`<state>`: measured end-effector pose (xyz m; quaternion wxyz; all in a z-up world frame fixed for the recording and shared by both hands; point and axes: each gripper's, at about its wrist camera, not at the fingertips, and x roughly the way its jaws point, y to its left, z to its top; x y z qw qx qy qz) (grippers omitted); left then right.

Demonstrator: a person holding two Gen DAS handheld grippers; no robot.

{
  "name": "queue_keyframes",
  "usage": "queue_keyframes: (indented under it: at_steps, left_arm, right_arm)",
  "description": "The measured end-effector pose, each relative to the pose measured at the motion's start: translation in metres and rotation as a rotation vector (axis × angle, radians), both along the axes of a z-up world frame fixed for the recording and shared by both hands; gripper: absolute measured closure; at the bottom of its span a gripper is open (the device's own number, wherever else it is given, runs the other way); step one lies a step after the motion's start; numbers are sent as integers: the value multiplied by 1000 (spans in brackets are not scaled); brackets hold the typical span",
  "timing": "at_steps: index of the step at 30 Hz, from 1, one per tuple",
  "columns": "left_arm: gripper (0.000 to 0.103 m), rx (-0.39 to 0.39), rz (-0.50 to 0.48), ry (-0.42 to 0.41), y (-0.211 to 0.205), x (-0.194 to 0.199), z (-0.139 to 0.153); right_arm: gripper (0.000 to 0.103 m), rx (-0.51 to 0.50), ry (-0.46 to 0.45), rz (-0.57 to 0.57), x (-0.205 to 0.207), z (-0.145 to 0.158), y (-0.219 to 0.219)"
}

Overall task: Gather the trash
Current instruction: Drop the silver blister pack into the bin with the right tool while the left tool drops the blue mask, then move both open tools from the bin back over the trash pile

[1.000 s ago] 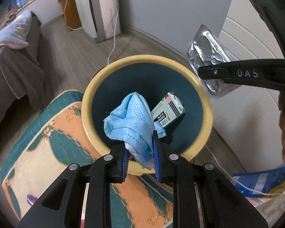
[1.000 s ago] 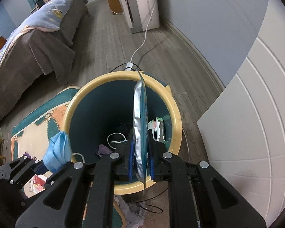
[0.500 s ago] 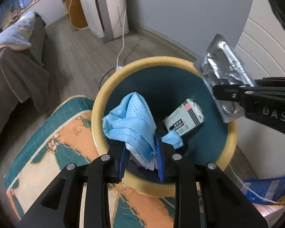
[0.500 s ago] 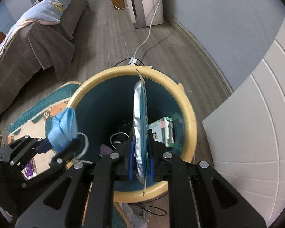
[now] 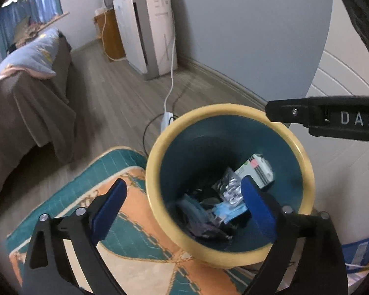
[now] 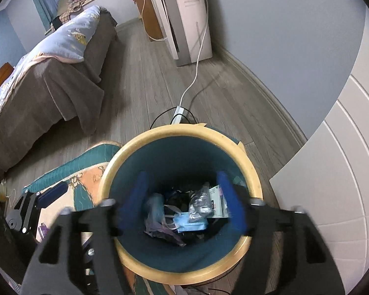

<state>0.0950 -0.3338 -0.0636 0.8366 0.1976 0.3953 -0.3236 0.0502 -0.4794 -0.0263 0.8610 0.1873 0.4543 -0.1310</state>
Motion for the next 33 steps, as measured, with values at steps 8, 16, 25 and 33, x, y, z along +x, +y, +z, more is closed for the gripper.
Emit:
queue_keyframes:
  at_steps: [8,16,25,33]
  left_arm:
    - [6,-58,32,5,26,-12,12]
    - [6,-42,57,-44,56,-28,33]
    - [6,-57,137,-74,130,-59,75]
    - [6,15,246,-127,216,-85,89]
  right_arm:
    - [6,-3,-34,12,-1,14,9]
    - [6,-6,-6,14,-3,24,24]
    - [6,14,-24,51,-34,43,61]
    - [6,-81,1,179,-47,49,132]
